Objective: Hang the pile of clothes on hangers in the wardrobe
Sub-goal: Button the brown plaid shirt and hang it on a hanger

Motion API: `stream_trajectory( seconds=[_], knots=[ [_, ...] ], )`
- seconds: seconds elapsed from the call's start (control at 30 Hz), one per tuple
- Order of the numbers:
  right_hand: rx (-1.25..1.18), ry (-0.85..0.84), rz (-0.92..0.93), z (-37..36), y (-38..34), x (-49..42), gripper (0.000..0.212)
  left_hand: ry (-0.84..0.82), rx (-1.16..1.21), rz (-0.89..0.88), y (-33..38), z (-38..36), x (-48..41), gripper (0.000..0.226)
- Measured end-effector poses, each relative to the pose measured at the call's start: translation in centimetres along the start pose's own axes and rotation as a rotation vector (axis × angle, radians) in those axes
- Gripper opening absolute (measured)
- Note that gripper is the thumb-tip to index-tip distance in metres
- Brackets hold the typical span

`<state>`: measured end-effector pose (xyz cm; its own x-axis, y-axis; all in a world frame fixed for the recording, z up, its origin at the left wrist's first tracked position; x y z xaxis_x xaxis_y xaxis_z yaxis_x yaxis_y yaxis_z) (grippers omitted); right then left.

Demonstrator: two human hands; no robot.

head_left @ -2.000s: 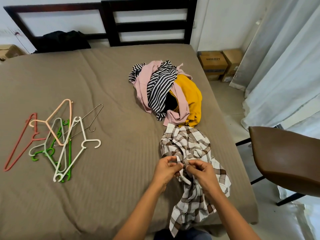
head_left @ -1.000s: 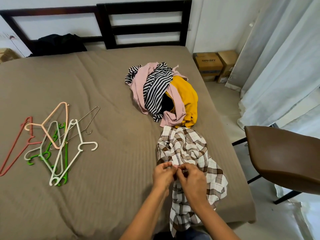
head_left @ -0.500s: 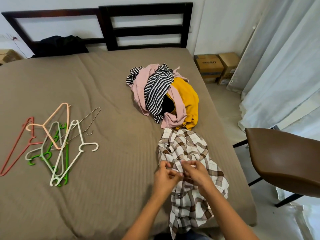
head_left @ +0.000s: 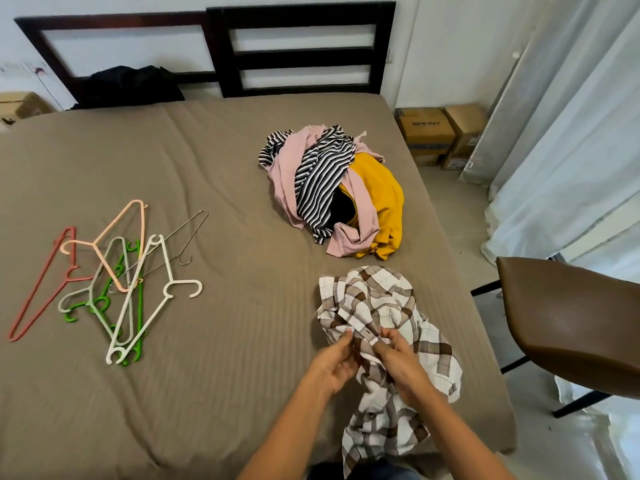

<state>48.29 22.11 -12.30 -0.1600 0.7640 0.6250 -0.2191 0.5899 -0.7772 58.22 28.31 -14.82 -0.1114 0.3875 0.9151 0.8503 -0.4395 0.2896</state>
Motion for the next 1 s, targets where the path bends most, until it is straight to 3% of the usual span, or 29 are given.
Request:
stream_trajectory(
  seconds=[0.17, 0.3, 0.47, 0.57, 0.7, 0.83, 1.0],
  knots=[
    [0.634, 0.101, 0.512, 0.7, -3.7, 1.1, 0.047, -0.01, 0.01, -0.18, 1.1, -0.2, -0.1, 0.013],
    [0.856, 0.213, 0.657, 0.9, -5.4, 0.7, 0.009, -0.043, -0.073, -0.324, 2.8, -0.1, 0.4, 0.025],
    [0.548, 0.287, 0.539, 1.4, -5.9, 0.7, 0.019, -0.14, -0.145, -0.346, 4.0, -0.9, 1.3, 0.047],
    [0.187, 0.209, 0.315, 0.9, -4.6, 0.1, 0.023, -0.098, -0.21, -0.402, 4.4, -0.5, 1.2, 0.057],
    [-0.352, 0.008, -0.048, -0.3, -3.4, 0.7, 0.016, 0.064, -0.374, -0.583, 5.3, 0.3, 1.0, 0.051],
    [-0.371, -0.147, -0.104, -1.2, -4.1, 1.9, 0.016, 0.091, -0.428, -0.603, 5.5, -0.1, 1.2, 0.045],
    [-0.301, -0.112, 0.003, -0.8, -3.9, 1.4, 0.012, -0.033, -0.419, -0.582, 5.2, -1.1, 2.0, 0.024]
  ],
)
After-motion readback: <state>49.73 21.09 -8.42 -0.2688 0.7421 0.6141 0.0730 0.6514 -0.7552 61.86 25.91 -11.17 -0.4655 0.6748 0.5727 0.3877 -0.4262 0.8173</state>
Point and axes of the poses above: each hand's wrist, its own x-axis away from the middle knuckle, its own z-axis out of the back of the hand, y = z × x, the point moved 8 cm from there along -x, towards the middle knuckle, and after that the axes turned 7 degrees about y, right-handed, at the moved point
